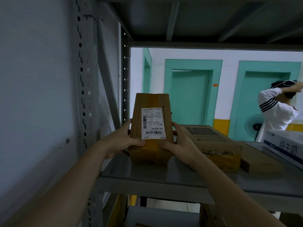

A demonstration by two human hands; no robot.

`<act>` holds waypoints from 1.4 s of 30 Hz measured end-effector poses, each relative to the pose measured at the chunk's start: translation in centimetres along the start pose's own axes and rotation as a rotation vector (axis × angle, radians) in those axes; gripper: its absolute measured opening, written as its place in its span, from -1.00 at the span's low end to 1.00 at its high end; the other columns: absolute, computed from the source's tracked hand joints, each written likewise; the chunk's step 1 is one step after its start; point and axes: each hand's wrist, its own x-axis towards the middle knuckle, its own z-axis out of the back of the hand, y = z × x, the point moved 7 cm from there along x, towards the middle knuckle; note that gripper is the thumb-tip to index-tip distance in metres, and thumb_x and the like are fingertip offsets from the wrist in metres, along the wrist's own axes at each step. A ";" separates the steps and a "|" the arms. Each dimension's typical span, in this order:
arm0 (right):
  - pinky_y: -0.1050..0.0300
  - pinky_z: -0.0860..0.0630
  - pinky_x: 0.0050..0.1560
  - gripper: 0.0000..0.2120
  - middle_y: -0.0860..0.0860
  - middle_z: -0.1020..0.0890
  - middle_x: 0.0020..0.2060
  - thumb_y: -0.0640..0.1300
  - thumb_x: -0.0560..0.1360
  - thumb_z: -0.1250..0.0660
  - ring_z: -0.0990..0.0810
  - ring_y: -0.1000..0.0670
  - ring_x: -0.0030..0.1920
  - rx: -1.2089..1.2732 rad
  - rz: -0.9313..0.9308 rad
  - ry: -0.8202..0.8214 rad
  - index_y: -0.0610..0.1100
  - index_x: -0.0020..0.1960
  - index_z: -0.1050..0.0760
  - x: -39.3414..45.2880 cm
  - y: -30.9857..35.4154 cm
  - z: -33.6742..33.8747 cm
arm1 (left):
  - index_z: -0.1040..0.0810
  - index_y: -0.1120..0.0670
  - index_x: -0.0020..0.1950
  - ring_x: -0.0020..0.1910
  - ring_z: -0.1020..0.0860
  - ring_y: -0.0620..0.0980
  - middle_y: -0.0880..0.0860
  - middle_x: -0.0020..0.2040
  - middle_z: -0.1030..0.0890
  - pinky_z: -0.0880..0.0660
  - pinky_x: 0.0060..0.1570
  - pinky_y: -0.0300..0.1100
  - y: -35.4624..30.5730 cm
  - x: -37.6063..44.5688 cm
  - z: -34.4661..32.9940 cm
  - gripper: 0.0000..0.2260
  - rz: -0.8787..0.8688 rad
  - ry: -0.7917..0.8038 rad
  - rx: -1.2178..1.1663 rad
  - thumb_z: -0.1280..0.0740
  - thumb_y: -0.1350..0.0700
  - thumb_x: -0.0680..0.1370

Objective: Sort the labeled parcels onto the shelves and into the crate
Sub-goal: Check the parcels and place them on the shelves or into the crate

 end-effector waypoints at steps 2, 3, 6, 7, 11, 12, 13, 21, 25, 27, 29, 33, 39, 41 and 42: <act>0.37 -0.47 -0.09 -0.12 0.24 -0.48 0.16 -0.01 0.44 -0.54 -0.53 0.09 0.19 -0.010 0.019 -0.003 0.16 0.57 -0.08 -0.1 -0.1 0.1 | -0.03 -0.30 0.54 0.09 -0.53 -0.07 -0.17 0.15 -0.49 -0.64 -0.09 0.02 0.0 0.0 -0.1 -0.06 -0.022 -0.003 0.028 -0.55 0.16 0.41; 0.38 -0.48 -0.14 -0.11 0.26 -0.47 0.14 -0.02 0.43 -0.55 -0.54 0.12 0.16 -0.016 0.030 -0.004 0.16 0.57 -0.07 -0.2 -0.1 0.1 | 0.01 -0.30 0.56 0.08 -0.53 -0.10 -0.18 0.14 -0.49 -0.64 -0.10 -0.02 0.0 0.0 -0.1 -0.03 -0.033 -0.007 0.046 -0.56 0.17 0.41; 0.48 -0.50 -0.28 -0.07 0.29 -0.44 0.13 -0.04 0.43 -0.56 -0.51 0.27 0.00 -0.024 0.041 0.002 0.13 0.58 -0.03 -0.4 -0.4 0.0 | 0.06 -0.32 0.56 0.16 -0.52 -0.05 -0.15 0.19 -0.49 -0.63 0.01 0.03 0.1 0.0 -0.4 0.03 -0.050 -0.006 0.077 -0.58 0.14 0.38; 0.49 -0.49 -0.28 -0.06 0.32 -0.43 0.11 -0.05 0.43 -0.56 -0.49 0.29 -0.02 -0.020 0.039 0.004 0.11 0.59 -0.02 -0.5 -0.5 0.1 | 0.07 -0.33 0.55 0.21 -0.52 0.00 -0.12 0.24 -0.49 -0.63 0.03 0.07 0.2 -0.1 -0.5 0.03 -0.047 -0.001 0.078 -0.59 0.12 0.38; 0.50 -0.49 -0.26 0.00 0.37 -0.40 0.06 -0.07 0.41 -0.58 -0.50 0.29 -0.04 -0.012 0.018 0.038 0.10 0.60 0.03 -0.5 -0.6 0.1 | 0.09 -0.37 0.54 0.28 -0.48 0.10 -0.04 0.42 -0.39 -0.65 -0.02 0.10 0.5 -0.3 -0.5 0.04 -0.019 0.020 0.090 -0.59 0.10 0.37; 0.49 -0.50 -0.23 0.03 0.36 -0.41 0.08 -0.07 0.40 -0.59 -0.51 0.26 -0.01 -0.018 0.016 0.048 0.11 0.60 0.05 -0.5 -0.7 0.1 | 0.08 -0.38 0.54 0.28 -0.48 0.12 -0.03 0.44 -0.37 -0.65 -0.02 0.11 0.6 -0.3 -0.5 0.05 -0.013 0.027 0.099 -0.59 0.09 0.35; 0.45 -0.52 -0.17 0.06 0.35 -0.41 0.09 -0.05 0.39 -0.60 -0.52 0.21 0.03 -0.023 0.015 0.054 0.12 0.61 0.07 -0.4 -0.7 0.1 | 0.08 -0.38 0.53 0.29 -0.47 0.13 -0.03 0.46 -0.36 -0.65 -0.01 0.12 0.7 -0.3 -0.5 0.06 -0.009 0.034 0.109 -0.60 0.07 0.34; 0.19 -0.53 0.16 0.13 0.42 -0.38 0.06 -0.03 0.38 -0.60 -0.50 0.26 0.02 -0.028 0.039 0.076 0.15 0.62 0.16 -0.4 -0.6 0.0 | 0.05 -0.42 0.51 0.32 -0.49 0.13 -0.03 0.44 -0.40 -0.63 0.02 0.16 0.7 -0.3 -0.7 0.06 -0.031 0.046 0.135 -0.63 0.03 0.31; 0.21 -0.55 0.14 0.12 0.43 -0.37 0.04 -0.03 0.38 -0.60 -0.51 0.21 0.10 -0.030 0.050 0.068 0.16 0.61 0.16 -0.5 -0.5 0.1 | 0.08 -0.38 0.53 0.33 -0.48 0.11 -0.04 0.43 -0.41 -0.63 0.06 0.12 0.4 -0.6 -0.9 0.06 -0.041 0.033 0.158 -0.61 0.03 0.34; 0.41 -0.51 -0.08 0.09 0.44 -0.37 0.03 -0.06 0.40 -0.59 -0.50 0.31 -0.02 -0.021 0.054 0.062 0.18 0.61 0.13 -0.5 -0.5 0.2 | 0.06 -0.37 0.53 0.36 -0.47 0.07 -0.07 0.41 -0.44 -0.57 0.18 0.14 0.1 -0.6 -0.9 0.06 -0.057 0.032 0.159 -0.62 0.00 0.32; 0.48 -0.47 -0.23 0.05 0.44 -0.38 0.02 -0.09 0.41 -0.58 -0.49 0.34 -0.08 -0.011 0.067 0.053 0.21 0.59 0.09 -0.6 -0.3 0.3 | 0.05 -0.35 0.54 0.37 -0.46 0.02 -0.08 0.41 -0.45 -0.49 0.30 0.15 -0.2 -0.7 -0.9 0.06 -0.067 0.026 0.166 -0.62 0.00 0.31; 0.49 -0.49 -0.23 -0.10 0.44 -0.38 0.05 -0.13 0.41 -0.58 -0.50 0.32 -0.02 0.000 0.128 0.032 0.44 0.32 -0.01 -0.9 0.4 0.5 | 0.08 -0.30 0.56 0.38 -0.43 0.01 -0.08 0.42 -0.42 -0.42 0.36 0.14 -0.9 -1.1 -0.9 0.05 -0.076 0.026 0.184 -0.60 0.04 0.35; 0.56 -0.44 -0.27 -0.16 0.43 -0.38 0.07 -0.15 0.41 -0.58 -0.46 0.58 -0.08 0.006 0.174 0.026 0.49 0.18 -0.04 -1.6 1.2 0.6 | 0.11 -0.30 0.57 0.38 -0.44 -0.07 -0.12 0.42 -0.43 -0.42 0.38 0.02 -1.4 -1.7 -0.9 0.08 -0.118 0.033 0.207 -0.62 -0.01 0.34; 0.57 -0.44 -0.26 -0.15 0.42 -0.40 0.08 -0.15 0.41 -0.58 -0.42 0.63 -0.07 0.007 0.185 0.021 0.46 0.23 -0.04 -2.1 1.2 0.7 | 0.11 -0.31 0.57 0.38 -0.43 -0.11 -0.15 0.42 -0.41 -0.41 0.38 -0.03 -1.4 -2.1 -1.0 0.06 -0.135 0.035 0.221 -0.61 -0.01 0.36; 0.57 -0.44 -0.24 -0.13 0.42 -0.41 0.09 -0.14 0.41 -0.58 -0.42 0.63 -0.05 0.007 0.191 0.017 0.45 0.25 -0.02 -2.3 1.3 0.7 | 0.11 -0.32 0.56 0.37 -0.43 -0.13 -0.17 0.42 -0.41 -0.41 0.39 -0.04 -1.4 -2.2 -1.1 0.06 -0.142 0.034 0.228 -0.61 -0.03 0.36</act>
